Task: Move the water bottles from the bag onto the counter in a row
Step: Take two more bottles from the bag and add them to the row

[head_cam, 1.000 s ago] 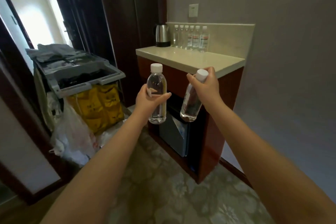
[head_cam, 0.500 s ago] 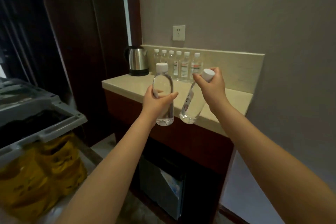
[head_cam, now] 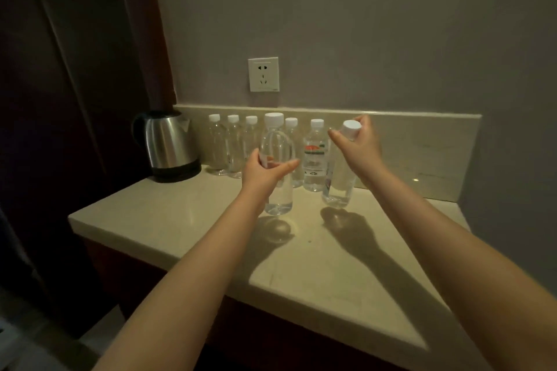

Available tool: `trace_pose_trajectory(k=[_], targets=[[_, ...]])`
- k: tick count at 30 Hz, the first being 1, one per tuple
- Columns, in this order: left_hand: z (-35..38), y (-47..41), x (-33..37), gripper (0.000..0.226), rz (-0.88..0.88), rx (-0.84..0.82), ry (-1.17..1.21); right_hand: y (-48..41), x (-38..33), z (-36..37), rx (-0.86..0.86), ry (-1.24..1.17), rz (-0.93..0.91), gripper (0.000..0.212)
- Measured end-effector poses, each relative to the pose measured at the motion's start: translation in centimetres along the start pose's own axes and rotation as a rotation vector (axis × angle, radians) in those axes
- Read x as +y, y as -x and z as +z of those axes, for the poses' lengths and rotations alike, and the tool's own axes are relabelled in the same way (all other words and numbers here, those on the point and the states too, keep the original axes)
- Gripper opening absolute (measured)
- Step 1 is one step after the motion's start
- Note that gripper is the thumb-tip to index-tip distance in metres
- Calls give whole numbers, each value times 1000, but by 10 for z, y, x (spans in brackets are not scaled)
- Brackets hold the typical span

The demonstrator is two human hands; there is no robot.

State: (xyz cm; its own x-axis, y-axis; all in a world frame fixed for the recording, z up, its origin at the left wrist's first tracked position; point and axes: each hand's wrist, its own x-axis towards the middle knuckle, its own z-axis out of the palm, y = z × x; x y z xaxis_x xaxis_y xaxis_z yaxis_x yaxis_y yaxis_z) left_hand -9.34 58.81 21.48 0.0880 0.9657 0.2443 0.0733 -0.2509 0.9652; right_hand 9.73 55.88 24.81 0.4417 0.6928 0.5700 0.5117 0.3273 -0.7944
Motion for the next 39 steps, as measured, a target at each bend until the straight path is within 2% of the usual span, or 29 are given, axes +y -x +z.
trace_pose_trajectory(k=[3, 8, 12, 14, 18, 21, 23, 25, 27, 29, 32, 34, 37, 39], targets=[[3, -51, -27, 69, 8, -103, -48, -30, 26, 20, 57, 66, 46, 38], [14, -111, -50, 85, -17, -211, -46, -73, 56, 49, 133, 198, 112, 36], [23, -131, -62, 55, 35, -217, -21, -83, 76, 61, 240, 243, 108, 32], [27, -133, -68, 52, 54, -220, -8, -82, 82, 66, 278, 280, 50, 34], [33, -126, -65, 79, 60, -235, 1, -74, 91, 67, 291, 492, -41, 40], [39, -117, -59, 79, 98, -247, -26, -71, 89, 59, 233, 577, -17, 50], [44, -110, -55, 80, 139, -259, -49, -67, 82, 52, 255, 576, -50, 58], [52, -103, -48, 86, 168, -292, -65, -60, 67, 41, 335, 473, -125, 58], [63, -96, -40, 88, 194, -350, -76, -58, 46, 25, 285, 264, -214, 47], [79, -89, -31, 89, 209, -421, -92, -59, 26, 4, 80, 117, -205, 40], [105, -76, -20, 82, 210, -521, -80, -58, 11, -21, -184, 214, -136, 32], [123, -67, -15, 73, 223, -581, -97, -55, 13, -33, -185, 321, -114, 31], [139, -61, -8, 59, 286, -652, -164, -55, 24, -47, -48, 354, -78, 29], [143, -66, 2, 49, 369, -612, -159, -59, 32, -55, 53, 360, -62, 27]])
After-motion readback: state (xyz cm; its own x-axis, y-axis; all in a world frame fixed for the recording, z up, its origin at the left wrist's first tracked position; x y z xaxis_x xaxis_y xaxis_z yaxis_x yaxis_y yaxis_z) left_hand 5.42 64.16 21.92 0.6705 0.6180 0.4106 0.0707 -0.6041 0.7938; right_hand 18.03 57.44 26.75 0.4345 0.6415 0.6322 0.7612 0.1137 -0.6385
